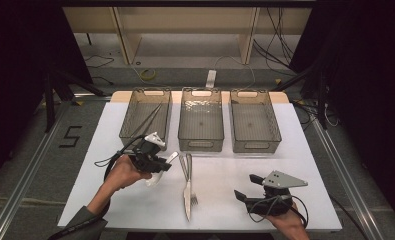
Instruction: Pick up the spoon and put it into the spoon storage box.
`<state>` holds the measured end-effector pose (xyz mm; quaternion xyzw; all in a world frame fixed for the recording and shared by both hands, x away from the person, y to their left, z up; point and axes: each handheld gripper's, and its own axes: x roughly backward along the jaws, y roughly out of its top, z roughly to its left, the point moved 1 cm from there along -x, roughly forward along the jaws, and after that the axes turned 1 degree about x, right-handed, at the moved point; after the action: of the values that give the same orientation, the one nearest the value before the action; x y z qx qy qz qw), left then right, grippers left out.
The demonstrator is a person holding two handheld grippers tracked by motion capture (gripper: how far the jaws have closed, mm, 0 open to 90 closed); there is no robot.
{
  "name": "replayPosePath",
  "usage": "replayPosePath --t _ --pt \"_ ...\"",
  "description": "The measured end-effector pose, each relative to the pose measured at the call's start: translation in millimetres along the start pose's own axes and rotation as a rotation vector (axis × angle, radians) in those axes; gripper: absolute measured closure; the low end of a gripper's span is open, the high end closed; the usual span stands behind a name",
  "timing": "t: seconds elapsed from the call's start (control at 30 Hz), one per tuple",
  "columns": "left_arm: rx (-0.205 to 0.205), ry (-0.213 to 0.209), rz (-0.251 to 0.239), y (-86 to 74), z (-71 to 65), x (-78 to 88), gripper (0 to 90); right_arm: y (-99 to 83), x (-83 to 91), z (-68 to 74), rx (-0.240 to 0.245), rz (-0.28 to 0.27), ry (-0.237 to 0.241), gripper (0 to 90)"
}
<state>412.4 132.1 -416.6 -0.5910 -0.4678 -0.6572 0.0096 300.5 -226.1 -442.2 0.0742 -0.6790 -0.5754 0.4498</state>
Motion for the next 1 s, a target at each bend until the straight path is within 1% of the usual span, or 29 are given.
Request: replayPosePath --t 0.17,0.2,0.27,0.4,0.5,0.6,0.67,0.8,0.9,0.93,1.0 --pt "0.013 0.023 -0.061 18.0 6.5 2.8 74.5 -0.3 0.3 -0.7 -0.006 0.001 -0.002 25.9" --pt "0.023 0.021 -0.073 20.7 7.2 2.7 74.5 -0.3 0.4 -0.8 -0.005 0.0 -0.002 25.9" --pt "0.026 0.019 -0.087 25.2 8.5 2.2 74.4 -0.3 0.4 -1.1 -0.005 0.001 -0.002 25.9" --pt "0.044 0.022 -0.123 34.4 11.3 2.5 74.4 -0.4 0.3 -1.0 -0.006 0.0 -0.001 25.9" --pt "0.032 0.035 -0.119 43.8 12.4 0.2 74.4 -0.3 0.2 -0.7 -0.007 -0.001 0.002 25.9" --pt "0.046 0.043 -0.139 55.2 15.7 -1.9 74.4 -0.3 0.1 -1.0 -0.007 0.0 0.001 25.9" --pt "0.046 0.053 -0.146 62.5 18.1 -3.7 74.5 -0.3 0.1 -0.8 -0.007 0.001 0.001 25.9" --pt "0.066 0.045 -0.178 76.9 21.2 -4.8 74.5 -0.5 0.2 -1.0 -0.009 -0.001 0.002 25.9" --pt "0.055 0.056 -0.18 83.9 20.9 -7.0 74.4 -0.5 0.5 -0.9 -0.009 -0.002 0.004 25.9" --pt "0.057 0.055 -0.185 85.5 22.3 -7.7 74.5 -0.5 0.7 -0.8 -0.008 -0.002 0.004 25.9" --pt "0.076 0.051 -0.195 88.3 26.0 -9.3 74.5 -0.7 0.4 -0.8 -0.007 -0.002 0.005 25.9"
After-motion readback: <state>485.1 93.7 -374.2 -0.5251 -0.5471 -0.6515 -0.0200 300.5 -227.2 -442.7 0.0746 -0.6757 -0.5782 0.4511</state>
